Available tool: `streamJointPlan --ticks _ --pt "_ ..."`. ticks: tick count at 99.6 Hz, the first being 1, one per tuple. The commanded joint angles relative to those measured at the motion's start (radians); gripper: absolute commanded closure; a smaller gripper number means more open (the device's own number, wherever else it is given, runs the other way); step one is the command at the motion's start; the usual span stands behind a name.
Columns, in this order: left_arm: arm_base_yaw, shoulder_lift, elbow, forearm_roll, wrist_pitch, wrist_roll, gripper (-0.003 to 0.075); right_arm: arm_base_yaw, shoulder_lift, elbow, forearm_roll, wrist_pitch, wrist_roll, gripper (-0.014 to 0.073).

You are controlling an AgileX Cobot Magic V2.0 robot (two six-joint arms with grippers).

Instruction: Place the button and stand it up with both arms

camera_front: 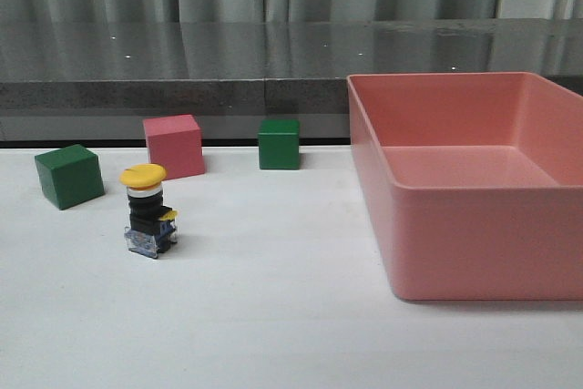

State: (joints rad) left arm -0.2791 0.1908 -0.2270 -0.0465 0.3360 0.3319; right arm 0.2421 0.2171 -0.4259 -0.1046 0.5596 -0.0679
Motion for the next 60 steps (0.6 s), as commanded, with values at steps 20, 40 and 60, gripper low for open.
streamJointPlan --ticks 20,40,60 --pt "0.090 -0.026 0.088 0.115 -0.222 -0.260 0.0740 -0.008 0.008 -0.026 -0.011 -0.074 -0.002 0.0655" --pt "0.205 -0.221 0.218 0.115 -0.247 -0.313 0.0740 -0.008 0.008 -0.026 -0.011 -0.074 -0.002 0.0655" --pt "0.225 -0.227 0.273 0.113 -0.307 -0.313 0.0740 -0.008 0.008 -0.026 -0.011 -0.074 -0.002 0.0655"
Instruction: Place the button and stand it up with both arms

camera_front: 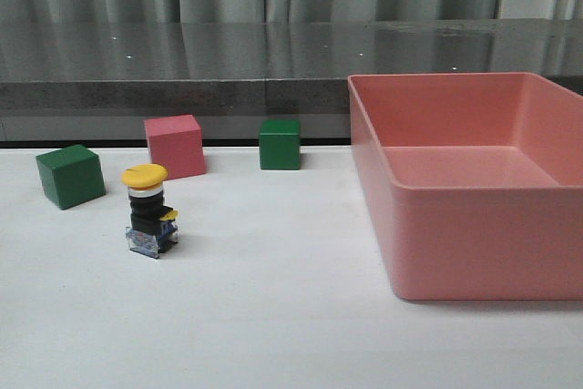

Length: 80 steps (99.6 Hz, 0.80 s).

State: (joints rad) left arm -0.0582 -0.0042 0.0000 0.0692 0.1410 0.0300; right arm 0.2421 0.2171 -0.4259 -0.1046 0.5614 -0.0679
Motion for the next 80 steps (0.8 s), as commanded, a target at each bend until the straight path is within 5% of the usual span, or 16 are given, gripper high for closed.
streamJointPlan --ticks 1,80 --pt "0.004 -0.032 0.046 -0.003 -0.109 -0.011 0.0740 -0.008 0.008 -0.026 -0.011 -0.076 -0.002 0.0655" --pt "0.004 -0.032 0.046 -0.003 -0.101 -0.011 0.0740 -0.008 0.007 -0.011 -0.021 -0.081 -0.002 0.0655"
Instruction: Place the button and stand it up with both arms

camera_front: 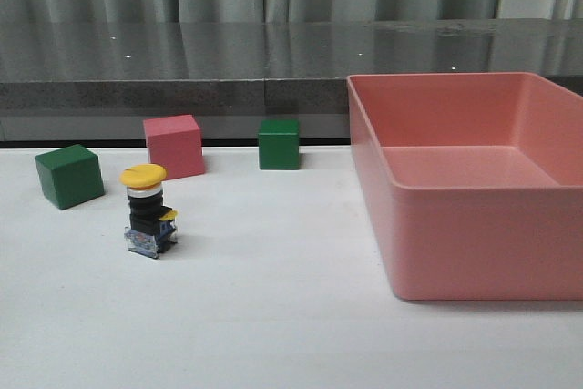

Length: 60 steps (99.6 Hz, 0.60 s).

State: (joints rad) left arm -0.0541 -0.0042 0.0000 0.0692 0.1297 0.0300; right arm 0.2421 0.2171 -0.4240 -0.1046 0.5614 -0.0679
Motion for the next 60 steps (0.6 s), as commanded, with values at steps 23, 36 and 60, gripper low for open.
streamJointPlan --ticks 23,36,60 --pt "0.000 -0.032 0.046 -0.003 -0.090 -0.011 0.0740 -0.053 -0.115 0.167 -0.028 -0.355 0.075 0.0655" --pt "0.000 -0.032 0.046 -0.003 -0.090 -0.011 0.0740 -0.074 -0.219 0.295 0.016 -0.519 0.084 0.0655" --pt "0.000 -0.032 0.046 -0.003 -0.090 -0.011 0.0740 -0.120 -0.244 0.427 0.110 -0.627 0.084 0.0655"
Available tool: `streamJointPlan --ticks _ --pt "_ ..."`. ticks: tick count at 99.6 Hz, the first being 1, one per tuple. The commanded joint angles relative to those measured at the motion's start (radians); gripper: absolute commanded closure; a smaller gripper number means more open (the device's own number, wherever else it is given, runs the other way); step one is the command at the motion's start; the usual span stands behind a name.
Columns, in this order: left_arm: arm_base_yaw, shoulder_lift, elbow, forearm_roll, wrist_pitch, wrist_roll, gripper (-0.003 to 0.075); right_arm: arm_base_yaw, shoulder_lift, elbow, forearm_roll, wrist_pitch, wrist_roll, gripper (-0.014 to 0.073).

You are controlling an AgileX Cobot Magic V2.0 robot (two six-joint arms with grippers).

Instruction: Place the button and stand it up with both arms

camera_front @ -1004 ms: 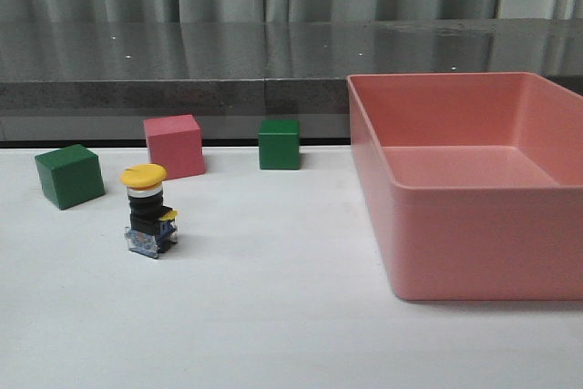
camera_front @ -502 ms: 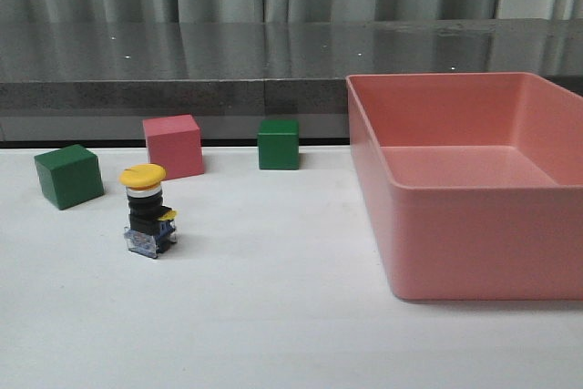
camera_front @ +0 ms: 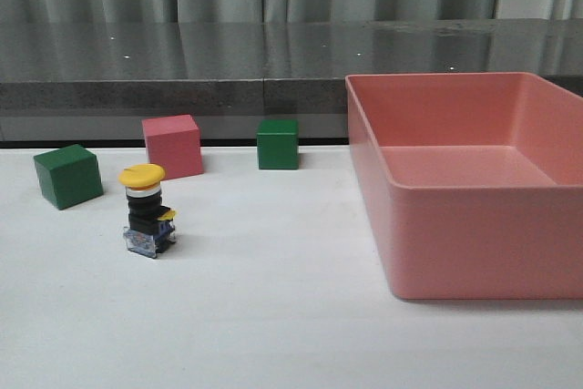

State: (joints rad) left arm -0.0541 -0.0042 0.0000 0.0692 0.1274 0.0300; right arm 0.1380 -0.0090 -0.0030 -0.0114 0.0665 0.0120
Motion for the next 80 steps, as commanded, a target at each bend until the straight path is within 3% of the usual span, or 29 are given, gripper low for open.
streamJointPlan --ticks 1,80 --pt "0.000 -0.032 0.046 -0.003 -0.088 -0.011 0.0740 -0.016 -0.017 0.009 0.017 -0.137 0.004 0.0655" --pt "0.000 -0.032 0.046 -0.003 -0.088 -0.011 0.0740 -0.023 -0.017 0.016 0.017 -0.126 0.004 0.0655"
